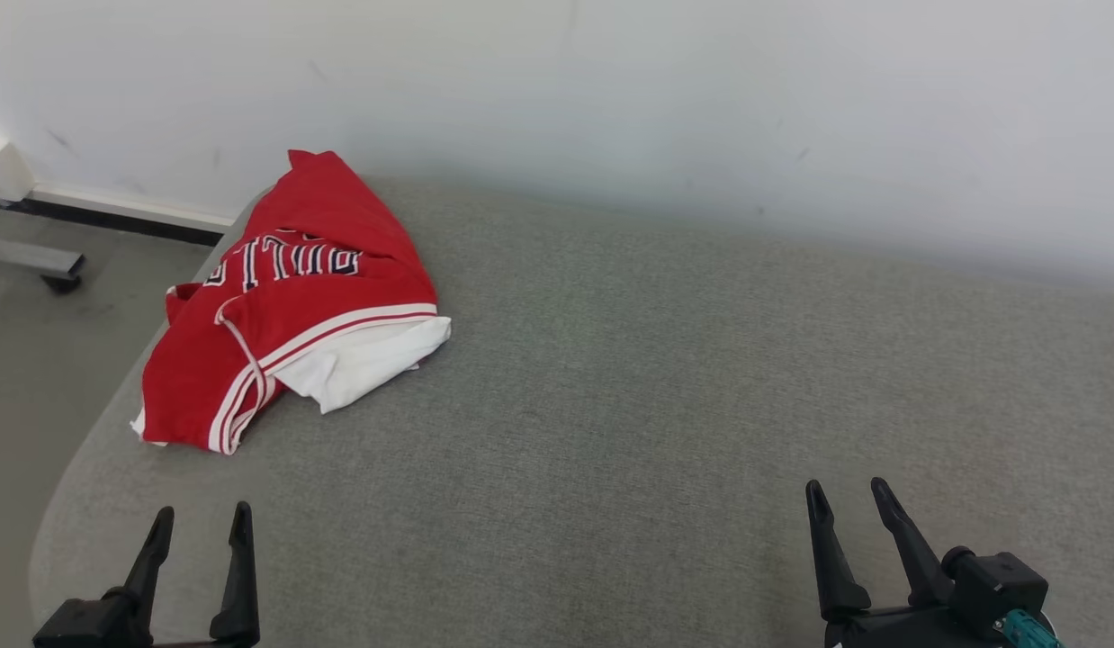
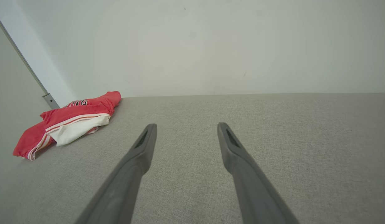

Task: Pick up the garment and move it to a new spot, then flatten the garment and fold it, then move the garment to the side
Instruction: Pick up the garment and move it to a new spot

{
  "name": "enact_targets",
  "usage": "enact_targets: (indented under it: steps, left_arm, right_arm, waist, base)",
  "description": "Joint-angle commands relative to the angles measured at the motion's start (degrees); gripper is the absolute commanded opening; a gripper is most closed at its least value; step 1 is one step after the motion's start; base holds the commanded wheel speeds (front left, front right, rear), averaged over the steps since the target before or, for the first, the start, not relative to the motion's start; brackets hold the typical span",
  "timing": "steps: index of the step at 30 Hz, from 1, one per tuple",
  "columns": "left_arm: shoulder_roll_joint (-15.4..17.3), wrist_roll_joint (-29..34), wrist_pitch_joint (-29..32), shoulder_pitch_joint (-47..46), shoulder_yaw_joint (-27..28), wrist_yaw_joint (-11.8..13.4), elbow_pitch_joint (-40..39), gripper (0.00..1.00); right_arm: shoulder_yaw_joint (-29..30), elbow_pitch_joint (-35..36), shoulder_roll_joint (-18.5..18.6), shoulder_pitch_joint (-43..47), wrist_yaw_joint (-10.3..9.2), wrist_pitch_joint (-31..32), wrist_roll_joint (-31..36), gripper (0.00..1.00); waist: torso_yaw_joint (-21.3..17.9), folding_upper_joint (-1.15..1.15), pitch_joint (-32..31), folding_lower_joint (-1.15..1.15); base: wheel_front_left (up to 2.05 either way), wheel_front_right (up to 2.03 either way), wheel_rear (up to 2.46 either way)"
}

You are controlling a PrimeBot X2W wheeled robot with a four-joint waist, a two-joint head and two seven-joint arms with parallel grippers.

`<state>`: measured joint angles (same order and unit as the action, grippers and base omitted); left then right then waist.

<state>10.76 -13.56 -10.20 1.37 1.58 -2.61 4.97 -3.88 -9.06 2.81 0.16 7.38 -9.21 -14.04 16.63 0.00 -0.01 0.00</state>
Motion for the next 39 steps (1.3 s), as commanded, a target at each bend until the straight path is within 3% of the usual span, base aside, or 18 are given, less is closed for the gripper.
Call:
enact_targets:
  steps: [1,11,20,33,39]
  left_arm:
    - [0.2,-0.2,-0.51,-0.47,0.31,0.15,0.17,1.0]
    - [-0.21,-1.04,-1.66,-1.04,0.59,1.08,1.13,1.0]
    - [-0.2,-1.87,-2.68,-0.97,1.11,1.74,2.05,1.0]
    - [1.11,-4.31,-3.54,-9.85,2.22,0.47,3.64,1.0]
    - [4.36,-6.12,-3.36,-21.85,3.46,-1.19,4.53,1.0]
  right_arm:
    - [-0.22,-0.17,0.14,-0.3,0.21,-0.3,-0.16,1.0]
    - [-0.72,-0.47,0.14,-1.46,0.21,0.02,0.45,1.0]
    - [-1.0,-0.45,0.15,-1.99,0.21,0.14,0.78,1.0]
    - [0.47,1.67,0.15,-5.18,0.21,2.0,3.61,1.0]
    - [2.64,5.28,0.59,-8.98,0.2,3.73,6.59,1.0]
  waist:
    - [2.96,0.0,1.16,0.0]
    - [8.51,0.0,2.23,0.0]
    - [10.16,0.0,2.82,0.0]
    - [6.16,0.0,9.03,0.0]
    - [0.54,0.0,17.47,0.0]
  base:
    - [0.0,0.0,0.0]
    - [0.0,0.0,0.0]
    - [0.0,0.0,0.0]
    - [0.0,0.0,0.0]
    - [0.0,0.0,0.0]
